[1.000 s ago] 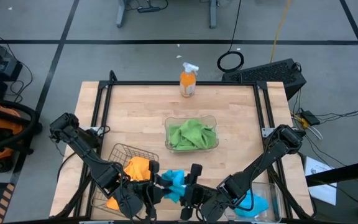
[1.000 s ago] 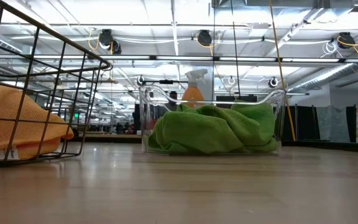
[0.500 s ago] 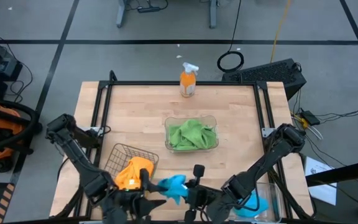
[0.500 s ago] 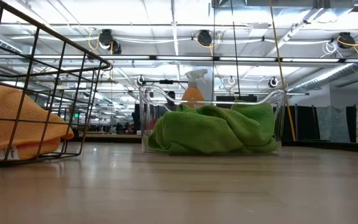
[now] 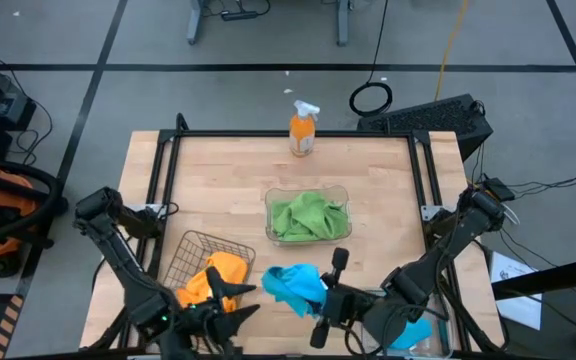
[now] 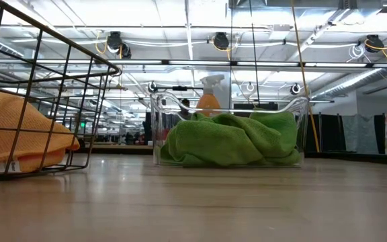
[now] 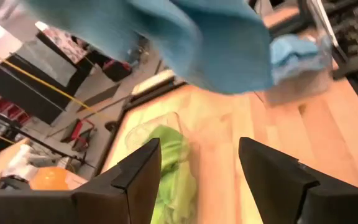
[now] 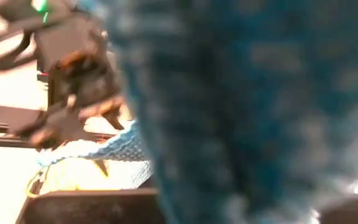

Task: Sort microfiber towel by color & place in baskets
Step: Put the blue towel into the bottom transparent bin

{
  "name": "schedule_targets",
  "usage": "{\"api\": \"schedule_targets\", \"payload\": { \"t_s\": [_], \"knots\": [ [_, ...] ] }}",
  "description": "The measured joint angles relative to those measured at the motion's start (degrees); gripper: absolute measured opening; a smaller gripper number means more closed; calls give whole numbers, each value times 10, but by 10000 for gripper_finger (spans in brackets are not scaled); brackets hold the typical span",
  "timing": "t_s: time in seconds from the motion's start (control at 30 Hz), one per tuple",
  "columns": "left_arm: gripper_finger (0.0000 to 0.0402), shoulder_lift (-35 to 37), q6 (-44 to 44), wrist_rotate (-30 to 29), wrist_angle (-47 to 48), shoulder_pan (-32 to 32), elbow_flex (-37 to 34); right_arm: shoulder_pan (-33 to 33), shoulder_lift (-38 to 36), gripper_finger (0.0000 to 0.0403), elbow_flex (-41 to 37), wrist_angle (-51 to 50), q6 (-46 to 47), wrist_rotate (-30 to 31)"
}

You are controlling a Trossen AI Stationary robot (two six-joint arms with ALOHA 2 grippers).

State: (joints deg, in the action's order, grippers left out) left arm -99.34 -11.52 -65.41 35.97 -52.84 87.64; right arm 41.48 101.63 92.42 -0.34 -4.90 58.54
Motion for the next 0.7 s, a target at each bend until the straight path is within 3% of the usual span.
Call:
{"api": "schedule_targets", "payload": {
  "t_s": [0.13,0.27,0.4,0.57,0.7],
  "knots": [
    [222,-40,40,-3,-42,11,0,-7,-1,26,0,32,-18,-11],
    [222,-94,151,-9,-104,22,0,-11,-1,29,0,40,-3,-43],
    [222,-143,328,-19,-229,27,0,-11,-3,30,0,78,-35,-42],
    [222,-184,601,-113,-420,31,0,-18,-22,31,0,90,-48,-39],
    [222,-191,748,-129,-468,43,0,-25,-27,31,0,88,-47,-30]
  ]
}}
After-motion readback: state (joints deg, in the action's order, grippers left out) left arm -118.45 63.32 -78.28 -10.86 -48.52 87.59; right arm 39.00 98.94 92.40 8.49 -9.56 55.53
